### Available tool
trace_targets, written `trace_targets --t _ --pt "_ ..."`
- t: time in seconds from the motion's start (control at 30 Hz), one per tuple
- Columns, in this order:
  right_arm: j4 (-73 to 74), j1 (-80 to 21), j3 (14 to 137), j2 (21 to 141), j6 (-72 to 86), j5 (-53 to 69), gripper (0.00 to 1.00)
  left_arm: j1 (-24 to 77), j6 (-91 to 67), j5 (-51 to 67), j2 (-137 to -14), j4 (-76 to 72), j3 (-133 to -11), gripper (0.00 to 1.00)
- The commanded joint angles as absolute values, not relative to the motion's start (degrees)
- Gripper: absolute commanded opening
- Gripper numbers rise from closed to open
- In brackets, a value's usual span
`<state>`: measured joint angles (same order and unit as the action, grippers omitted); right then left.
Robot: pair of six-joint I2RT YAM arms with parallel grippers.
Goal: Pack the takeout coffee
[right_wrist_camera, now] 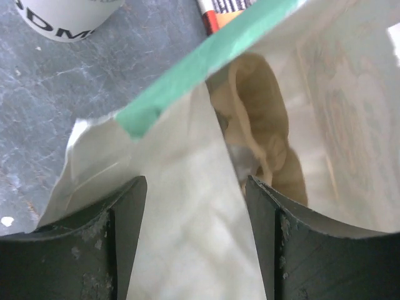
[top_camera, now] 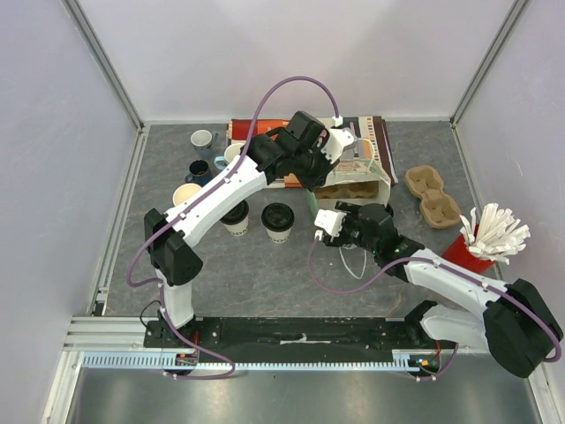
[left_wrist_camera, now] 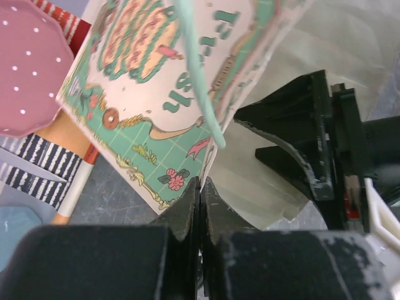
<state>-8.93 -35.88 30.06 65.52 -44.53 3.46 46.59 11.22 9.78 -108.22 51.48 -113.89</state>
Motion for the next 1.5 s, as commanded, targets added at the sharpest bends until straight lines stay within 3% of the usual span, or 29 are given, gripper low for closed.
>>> trace_targets --t 0.0,0.13,0.97,1.03,1.1,1.2,1.4,1.47 --pt "-7.7 -36.2 31.1 63.5 -53.5 5.7 0.73 45.6 10.7 9.3 -107.8 43.9 -116.8 0.02" --pt "-6.9 -36.2 32.8 65.9 -56.4 1.5 0.72 45.6 13.0 17.0 -108.0 44.9 -116.7 0.02" --pt "-0.1 -29.0 47.5 87.8 -70.4 5.6 0.69 45.7 22.6 23.6 -108.5 48.5 -116.2 0.02" --pt "-0.1 -28.2 47.6 88.3 -70.3 6.0 0.59 45.7 22.8 23.7 -108.4 49.0 -116.2 0.02" --pt "-0.1 -27.7 47.7 89.1 -70.0 5.8 0.41 45.7 22.9 23.9 -108.3 49.3 -116.2 0.02" --pt "-0.3 -27.6 47.7 89.4 -69.0 4.9 0.26 45.8 23.0 23.7 -108.3 49.7 -116.3 0.02" --pt "-2.5 -27.6 46.8 87.9 -66.5 4.3 0.03 45.7 22.8 22.2 -108.5 49.8 -116.3 0.02" --pt "-3.2 -27.8 46.3 86.7 -65.4 4.0 0.00 45.8 22.4 20.8 -108.6 49.5 -116.2 0.02"
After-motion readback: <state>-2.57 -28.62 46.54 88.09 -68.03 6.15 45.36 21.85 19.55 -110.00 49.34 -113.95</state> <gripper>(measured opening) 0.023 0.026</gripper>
